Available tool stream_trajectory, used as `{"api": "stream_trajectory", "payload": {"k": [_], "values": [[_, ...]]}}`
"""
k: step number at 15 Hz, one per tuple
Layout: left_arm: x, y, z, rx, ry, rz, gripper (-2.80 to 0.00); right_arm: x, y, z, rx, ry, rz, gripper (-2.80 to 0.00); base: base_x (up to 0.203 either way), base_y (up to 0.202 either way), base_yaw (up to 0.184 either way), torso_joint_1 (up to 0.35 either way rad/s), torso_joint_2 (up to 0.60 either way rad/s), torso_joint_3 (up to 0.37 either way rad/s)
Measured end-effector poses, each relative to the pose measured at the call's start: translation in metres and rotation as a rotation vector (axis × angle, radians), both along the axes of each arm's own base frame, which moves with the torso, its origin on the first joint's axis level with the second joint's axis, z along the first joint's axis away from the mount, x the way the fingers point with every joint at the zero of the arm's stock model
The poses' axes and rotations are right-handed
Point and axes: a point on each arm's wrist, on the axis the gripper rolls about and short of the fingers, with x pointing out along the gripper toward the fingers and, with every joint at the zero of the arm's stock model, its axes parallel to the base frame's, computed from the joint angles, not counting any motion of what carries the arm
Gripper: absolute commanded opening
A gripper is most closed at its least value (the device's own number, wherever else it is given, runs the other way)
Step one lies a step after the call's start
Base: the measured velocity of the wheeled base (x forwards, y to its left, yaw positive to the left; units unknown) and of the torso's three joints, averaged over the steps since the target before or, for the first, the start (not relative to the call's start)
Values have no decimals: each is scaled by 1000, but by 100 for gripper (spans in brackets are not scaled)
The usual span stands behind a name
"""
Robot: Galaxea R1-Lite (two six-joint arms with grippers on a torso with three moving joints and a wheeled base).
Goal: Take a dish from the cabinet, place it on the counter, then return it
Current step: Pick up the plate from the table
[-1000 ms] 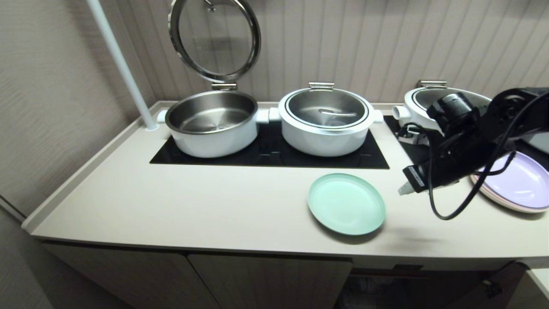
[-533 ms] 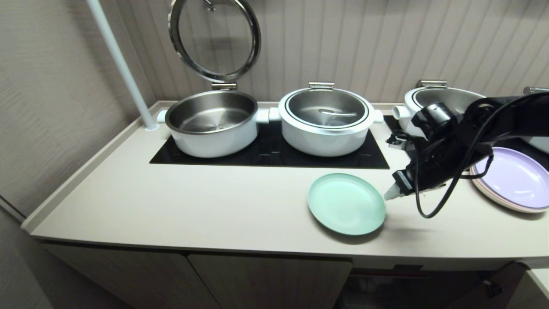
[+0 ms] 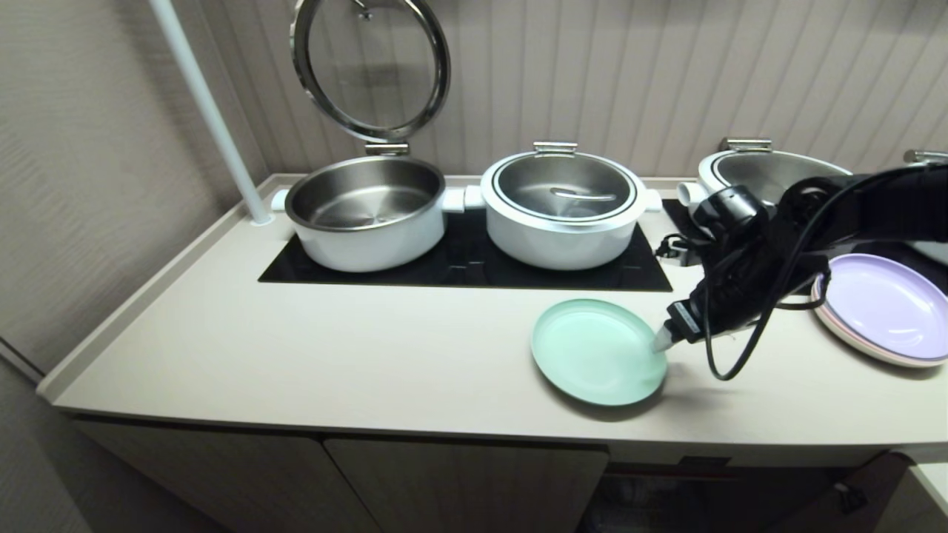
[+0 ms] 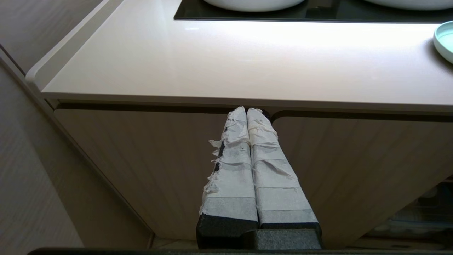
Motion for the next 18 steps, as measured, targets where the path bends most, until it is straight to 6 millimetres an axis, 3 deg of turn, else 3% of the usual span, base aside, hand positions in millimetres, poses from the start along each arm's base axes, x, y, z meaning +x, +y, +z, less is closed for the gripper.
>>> {"api": "stream_trajectory", "payload": {"k": [7,18], "values": [[0,0,0,0,0,0,-280,10,10,-13,-30,17,-2,0,0,0,0,0,0,0],[0,0,0,0,0,0,-280,27,17,-31,-13,47,-163,0,0,0,0,0,0,0]]}}
